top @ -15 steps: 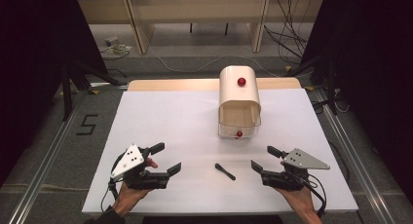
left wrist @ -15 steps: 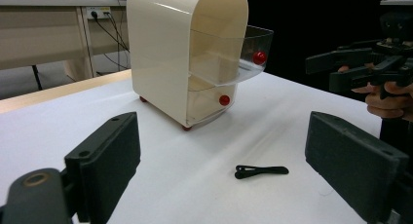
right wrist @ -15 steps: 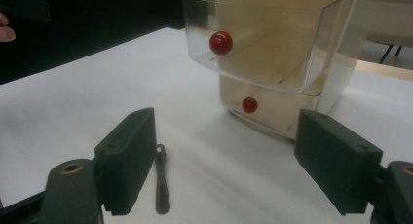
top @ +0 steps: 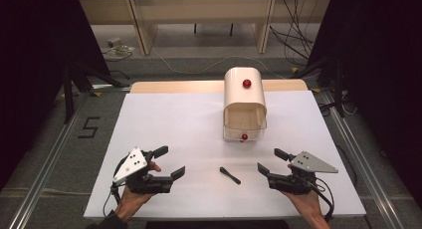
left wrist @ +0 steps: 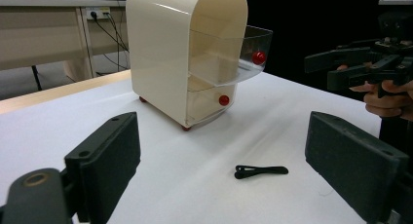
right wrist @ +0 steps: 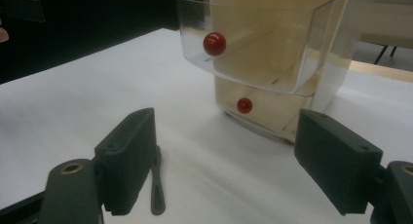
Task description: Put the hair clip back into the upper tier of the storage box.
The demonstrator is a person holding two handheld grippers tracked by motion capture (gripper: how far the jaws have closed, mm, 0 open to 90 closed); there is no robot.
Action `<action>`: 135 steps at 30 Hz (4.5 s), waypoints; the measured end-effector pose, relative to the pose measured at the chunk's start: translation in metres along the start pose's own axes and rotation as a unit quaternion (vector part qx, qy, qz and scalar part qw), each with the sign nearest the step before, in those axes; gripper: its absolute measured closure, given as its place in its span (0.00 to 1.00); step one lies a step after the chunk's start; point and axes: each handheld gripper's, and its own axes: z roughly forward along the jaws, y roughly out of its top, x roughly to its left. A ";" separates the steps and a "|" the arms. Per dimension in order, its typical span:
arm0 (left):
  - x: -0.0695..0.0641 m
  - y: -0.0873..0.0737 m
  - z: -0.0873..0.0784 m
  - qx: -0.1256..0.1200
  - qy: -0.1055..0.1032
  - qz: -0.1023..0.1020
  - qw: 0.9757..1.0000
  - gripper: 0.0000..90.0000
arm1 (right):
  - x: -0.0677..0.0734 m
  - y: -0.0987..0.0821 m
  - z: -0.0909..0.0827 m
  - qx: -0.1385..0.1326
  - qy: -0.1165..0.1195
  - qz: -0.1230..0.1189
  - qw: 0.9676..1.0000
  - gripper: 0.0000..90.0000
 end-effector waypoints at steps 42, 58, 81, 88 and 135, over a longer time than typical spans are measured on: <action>0.000 0.000 -0.003 0.005 0.005 0.005 1.000 0.14 | 0.013 0.026 0.026 0.043 0.052 -0.026 0.997 0.29; 0.000 0.000 -0.005 0.006 0.006 0.006 1.000 0.14 | 0.024 0.037 0.053 0.111 0.093 -0.060 0.988 0.29; 0.000 0.000 -0.005 0.008 0.007 0.007 1.000 0.13 | 0.042 0.039 0.096 0.215 0.104 -0.109 0.965 0.33; 0.001 0.000 -0.005 0.007 0.008 0.007 1.000 0.14 | 0.044 0.035 0.109 0.247 0.108 -0.119 0.956 0.37; 0.001 0.000 -0.005 0.006 0.007 0.008 1.000 0.14 | 0.050 0.013 0.152 0.362 0.109 -0.134 0.916 0.77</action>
